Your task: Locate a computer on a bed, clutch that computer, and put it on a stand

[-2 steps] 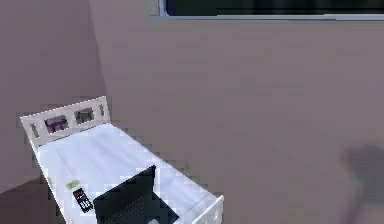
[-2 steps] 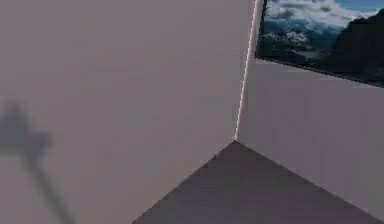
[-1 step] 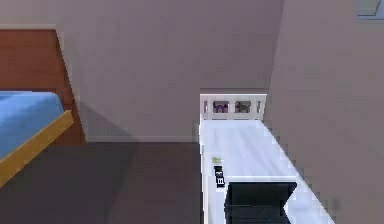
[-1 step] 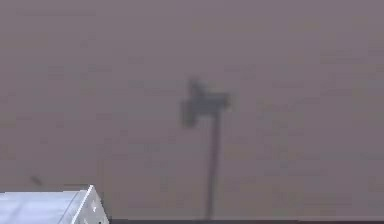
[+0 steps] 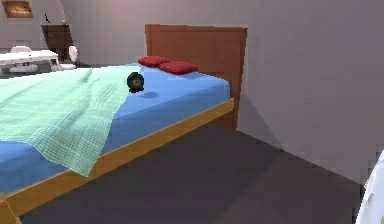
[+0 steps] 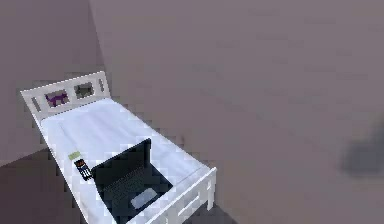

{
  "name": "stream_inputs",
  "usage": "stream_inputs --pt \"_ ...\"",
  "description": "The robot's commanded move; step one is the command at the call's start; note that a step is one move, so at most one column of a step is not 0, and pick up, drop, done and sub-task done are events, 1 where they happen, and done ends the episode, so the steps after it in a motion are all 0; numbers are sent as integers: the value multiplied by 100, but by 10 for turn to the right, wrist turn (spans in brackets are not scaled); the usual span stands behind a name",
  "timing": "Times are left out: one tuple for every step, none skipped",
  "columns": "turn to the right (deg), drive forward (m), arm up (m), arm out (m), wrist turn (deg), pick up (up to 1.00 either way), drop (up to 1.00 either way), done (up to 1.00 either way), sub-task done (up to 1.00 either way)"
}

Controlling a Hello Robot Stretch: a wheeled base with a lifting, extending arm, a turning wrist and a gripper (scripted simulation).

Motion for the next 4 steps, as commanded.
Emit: stream_inputs --pt "-180 0 0 0 0 0 0 0 0" --pt "0 0 46 0 0 0 0 0 0" --pt "0 0 0 38 0 0 0 0 0" --pt "0 0 0 0 450 0 0 0 0"
